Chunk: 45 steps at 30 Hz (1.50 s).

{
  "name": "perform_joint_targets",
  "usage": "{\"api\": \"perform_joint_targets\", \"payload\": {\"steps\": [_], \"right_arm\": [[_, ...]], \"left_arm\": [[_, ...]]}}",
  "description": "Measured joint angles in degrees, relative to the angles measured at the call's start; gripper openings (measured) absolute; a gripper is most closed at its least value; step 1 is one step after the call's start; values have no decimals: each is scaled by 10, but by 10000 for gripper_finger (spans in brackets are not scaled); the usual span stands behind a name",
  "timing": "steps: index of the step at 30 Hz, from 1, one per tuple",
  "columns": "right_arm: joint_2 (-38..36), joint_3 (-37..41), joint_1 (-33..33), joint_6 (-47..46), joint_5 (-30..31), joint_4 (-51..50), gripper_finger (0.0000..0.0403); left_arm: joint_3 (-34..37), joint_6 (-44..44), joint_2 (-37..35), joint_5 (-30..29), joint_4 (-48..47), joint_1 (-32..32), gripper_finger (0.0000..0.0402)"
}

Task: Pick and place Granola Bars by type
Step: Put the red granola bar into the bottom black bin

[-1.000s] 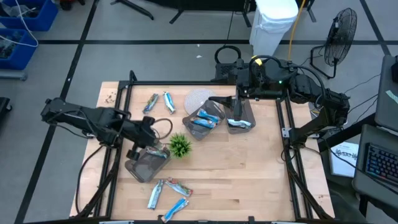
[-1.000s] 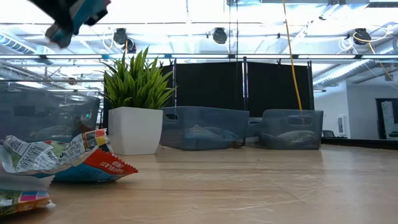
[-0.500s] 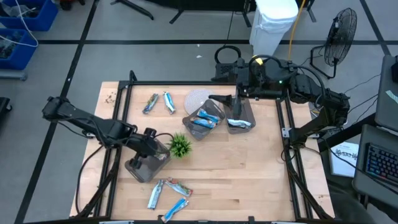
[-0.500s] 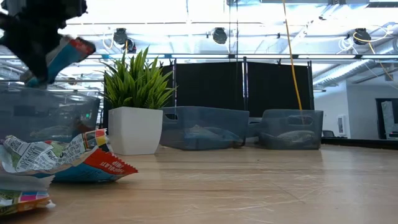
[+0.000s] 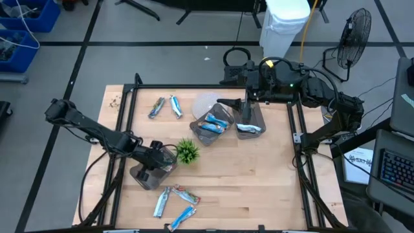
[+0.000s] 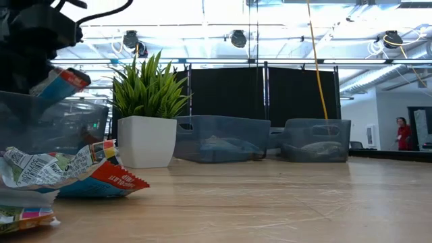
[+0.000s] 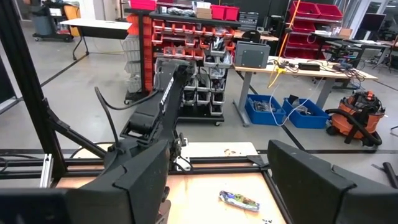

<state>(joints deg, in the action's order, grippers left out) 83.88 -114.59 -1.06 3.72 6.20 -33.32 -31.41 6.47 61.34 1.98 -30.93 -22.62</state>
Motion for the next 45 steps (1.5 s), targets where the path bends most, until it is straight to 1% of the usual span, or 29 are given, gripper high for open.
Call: {"api": "perform_joint_targets", "payload": {"steps": [10,14,19,23,32,45], "right_arm": [[0,0,0,0,0,0,263],[0,0,0,0,0,0,263],[0,0,0,0,0,0,263],[0,11,0,0,0,0,263],[1,43,0,-1,-2,0,263],[0,44,0,0,-4,28,263]], "left_arm": [[73,43,0,2,115,-10,16],[75,65,0,3,117,-11,19],[75,87,0,-24,111,-11,74],[75,91,0,-17,111,-11,111],[75,97,0,-9,111,-11,173],[75,113,0,-9,111,-11,269]]}}
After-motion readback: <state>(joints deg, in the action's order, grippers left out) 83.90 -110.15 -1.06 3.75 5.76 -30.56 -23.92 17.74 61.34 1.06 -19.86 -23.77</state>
